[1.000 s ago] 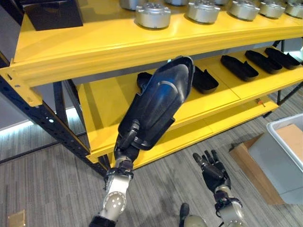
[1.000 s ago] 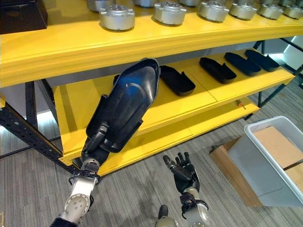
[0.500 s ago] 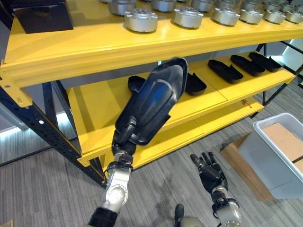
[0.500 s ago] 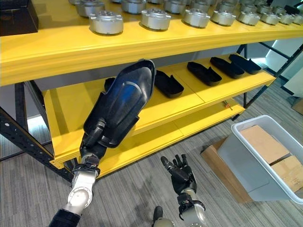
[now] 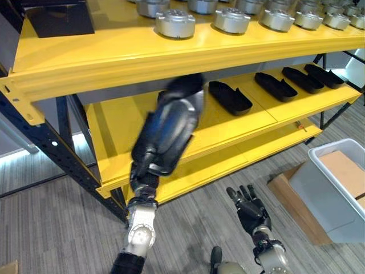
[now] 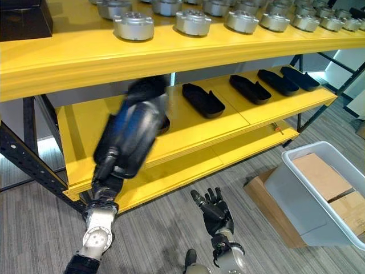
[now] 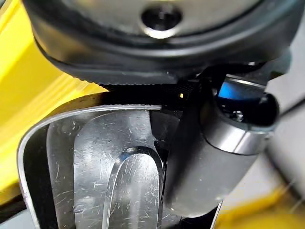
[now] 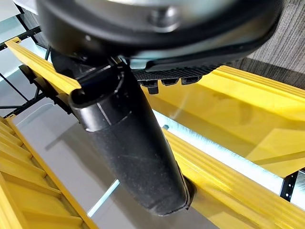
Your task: Move parts from the plastic box to the shelf.
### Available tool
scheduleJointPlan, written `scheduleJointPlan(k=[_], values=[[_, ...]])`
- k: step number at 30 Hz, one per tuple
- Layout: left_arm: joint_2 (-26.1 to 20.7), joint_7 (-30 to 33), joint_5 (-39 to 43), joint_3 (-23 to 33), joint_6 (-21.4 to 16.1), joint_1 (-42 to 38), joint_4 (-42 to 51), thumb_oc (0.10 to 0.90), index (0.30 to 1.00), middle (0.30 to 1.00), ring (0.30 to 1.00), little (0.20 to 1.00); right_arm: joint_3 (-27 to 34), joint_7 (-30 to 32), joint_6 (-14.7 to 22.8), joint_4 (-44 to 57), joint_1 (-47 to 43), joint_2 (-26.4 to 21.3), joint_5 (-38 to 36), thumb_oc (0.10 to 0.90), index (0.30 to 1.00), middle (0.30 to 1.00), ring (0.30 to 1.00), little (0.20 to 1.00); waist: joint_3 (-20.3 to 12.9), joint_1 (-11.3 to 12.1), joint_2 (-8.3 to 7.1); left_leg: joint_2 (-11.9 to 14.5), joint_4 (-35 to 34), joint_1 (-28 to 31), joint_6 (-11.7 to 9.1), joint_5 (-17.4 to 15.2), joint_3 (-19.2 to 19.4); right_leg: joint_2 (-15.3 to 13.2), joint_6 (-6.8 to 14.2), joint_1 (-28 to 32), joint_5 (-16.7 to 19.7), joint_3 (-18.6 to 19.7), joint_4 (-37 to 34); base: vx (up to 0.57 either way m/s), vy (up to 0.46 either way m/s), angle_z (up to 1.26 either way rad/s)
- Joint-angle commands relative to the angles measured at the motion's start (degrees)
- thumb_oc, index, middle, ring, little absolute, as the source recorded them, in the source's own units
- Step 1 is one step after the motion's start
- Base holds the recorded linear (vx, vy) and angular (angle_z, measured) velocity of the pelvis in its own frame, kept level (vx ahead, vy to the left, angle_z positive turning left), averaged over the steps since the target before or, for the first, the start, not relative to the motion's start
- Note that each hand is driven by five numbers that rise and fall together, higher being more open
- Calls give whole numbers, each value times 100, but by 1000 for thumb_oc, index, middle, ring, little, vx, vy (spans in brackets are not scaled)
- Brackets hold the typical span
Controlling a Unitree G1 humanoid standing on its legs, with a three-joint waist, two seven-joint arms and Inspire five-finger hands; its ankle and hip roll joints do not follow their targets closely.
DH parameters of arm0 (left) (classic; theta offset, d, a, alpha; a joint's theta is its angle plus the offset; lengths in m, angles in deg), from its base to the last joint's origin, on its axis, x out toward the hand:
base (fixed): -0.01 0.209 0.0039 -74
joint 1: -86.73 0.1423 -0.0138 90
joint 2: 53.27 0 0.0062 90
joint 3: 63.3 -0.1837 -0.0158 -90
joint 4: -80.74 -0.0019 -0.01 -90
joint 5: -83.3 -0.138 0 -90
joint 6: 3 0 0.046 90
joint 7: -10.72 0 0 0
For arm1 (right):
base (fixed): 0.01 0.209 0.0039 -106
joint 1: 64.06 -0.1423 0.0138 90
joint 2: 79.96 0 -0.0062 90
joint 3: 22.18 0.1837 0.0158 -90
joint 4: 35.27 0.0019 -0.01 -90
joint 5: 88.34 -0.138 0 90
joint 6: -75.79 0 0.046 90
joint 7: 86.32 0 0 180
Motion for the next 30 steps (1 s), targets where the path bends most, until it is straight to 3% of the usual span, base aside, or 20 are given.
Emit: scheduleJointPlan(k=[1, 13, 30], values=[[-575, -448, -287, 474, -376, -595, 530, 400, 300, 300, 300, 300, 425, -253, 365, 503, -611, 86, 107, 900, 1000, 1000, 1000, 1000, 358, 286, -81, -38, -47, 650, -70, -363, -79, -175, 288, 292, -429, -198, 328, 2, 42, 8], [-728, -739, -279, 606, -215, -111, 777, 400, 300, 300, 300, 300, 702, -366, 360, 564, -502, 4, 204, 900, 1000, 1000, 1000, 1000, 396, 342, -29, -73, -47, 707, -45, -402, -90, -203, 301, 424, -397, -249, 251, 2, 13, 9], [-617, -638, 23, 385, -471, -930, 451, 400, 300, 300, 300, 300, 586, -292, 411, 411, -574, 60, 122, 900, 1000, 1000, 1000, 1000, 245, 235, -98, -52, -47, 814, -69, -443, -9, -151, 309, 446, -393, -157, 204, 2, -1, -1]])
